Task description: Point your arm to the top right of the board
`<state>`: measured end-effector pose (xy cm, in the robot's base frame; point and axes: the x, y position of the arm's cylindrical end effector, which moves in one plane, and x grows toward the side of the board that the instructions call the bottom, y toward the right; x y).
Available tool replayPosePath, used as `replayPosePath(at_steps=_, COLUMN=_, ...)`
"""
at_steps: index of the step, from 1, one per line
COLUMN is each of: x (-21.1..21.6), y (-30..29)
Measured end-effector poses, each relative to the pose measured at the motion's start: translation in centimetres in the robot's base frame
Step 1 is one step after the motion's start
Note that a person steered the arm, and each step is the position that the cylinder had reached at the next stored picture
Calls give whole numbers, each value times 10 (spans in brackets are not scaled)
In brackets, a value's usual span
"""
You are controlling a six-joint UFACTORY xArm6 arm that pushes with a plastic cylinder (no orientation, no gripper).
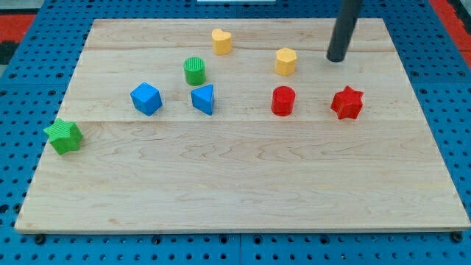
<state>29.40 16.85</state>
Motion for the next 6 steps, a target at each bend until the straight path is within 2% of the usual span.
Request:
replayPosePath(at_steps=2, x=-48, y=0)
replayPosePath(at_steps=4, x=-50, y=51)
replayPosePath(at_steps=6, x=-50, y=72)
